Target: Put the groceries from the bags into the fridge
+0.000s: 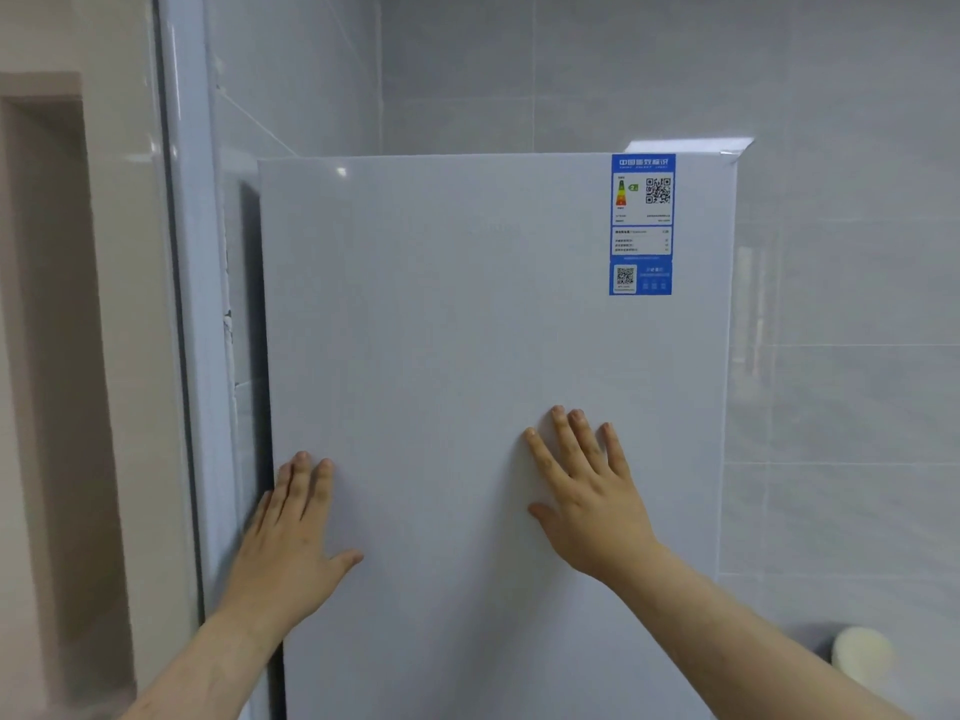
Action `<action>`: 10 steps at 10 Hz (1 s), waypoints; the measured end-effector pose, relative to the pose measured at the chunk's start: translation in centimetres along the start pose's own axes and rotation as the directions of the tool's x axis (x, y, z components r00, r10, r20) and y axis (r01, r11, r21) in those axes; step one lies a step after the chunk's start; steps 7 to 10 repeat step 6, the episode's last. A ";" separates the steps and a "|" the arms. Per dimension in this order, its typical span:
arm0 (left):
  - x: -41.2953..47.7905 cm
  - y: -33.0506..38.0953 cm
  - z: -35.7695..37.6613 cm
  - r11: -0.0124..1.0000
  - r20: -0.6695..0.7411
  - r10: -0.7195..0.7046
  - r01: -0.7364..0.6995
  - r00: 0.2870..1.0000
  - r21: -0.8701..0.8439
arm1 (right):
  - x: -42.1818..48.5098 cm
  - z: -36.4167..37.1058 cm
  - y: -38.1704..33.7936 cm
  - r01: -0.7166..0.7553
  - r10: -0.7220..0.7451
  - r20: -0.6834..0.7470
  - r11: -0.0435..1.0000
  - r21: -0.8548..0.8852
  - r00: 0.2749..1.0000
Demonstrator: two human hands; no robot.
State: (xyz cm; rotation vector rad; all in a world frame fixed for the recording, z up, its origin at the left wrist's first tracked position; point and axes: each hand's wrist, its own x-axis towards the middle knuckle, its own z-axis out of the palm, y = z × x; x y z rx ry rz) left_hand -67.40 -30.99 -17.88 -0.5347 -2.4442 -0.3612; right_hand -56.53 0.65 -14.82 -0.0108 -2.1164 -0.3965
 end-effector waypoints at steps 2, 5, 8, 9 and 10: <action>0.3 0.2 1.3 0.998 -0.024 -0.047 0.046 0.999 -0.031 | 0.0 0.8 0.2 0.001 -0.001 -0.021 1.000 -0.014 1.000; 0.3 0.1 -1.1 0.997 0.011 -0.024 0.025 1.000 -0.076 | -0.1 0.5 -0.3 -0.021 0.022 0.036 1.000 -0.007 0.999; 1.5 0.4 -4.4 0.990 0.128 -0.027 0.044 0.991 -0.133 | 0.9 -1.8 0.1 -0.003 -0.003 0.112 0.999 0.053 0.994; 1.5 0.4 -4.4 0.990 0.128 -0.027 0.044 0.991 -0.133 | 0.9 -1.8 0.1 -0.003 -0.003 0.112 0.999 0.053 0.994; 1.5 0.4 -4.4 0.990 0.128 -0.027 0.044 0.991 -0.133 | 0.9 -1.8 0.1 -0.003 -0.003 0.112 0.999 0.053 0.994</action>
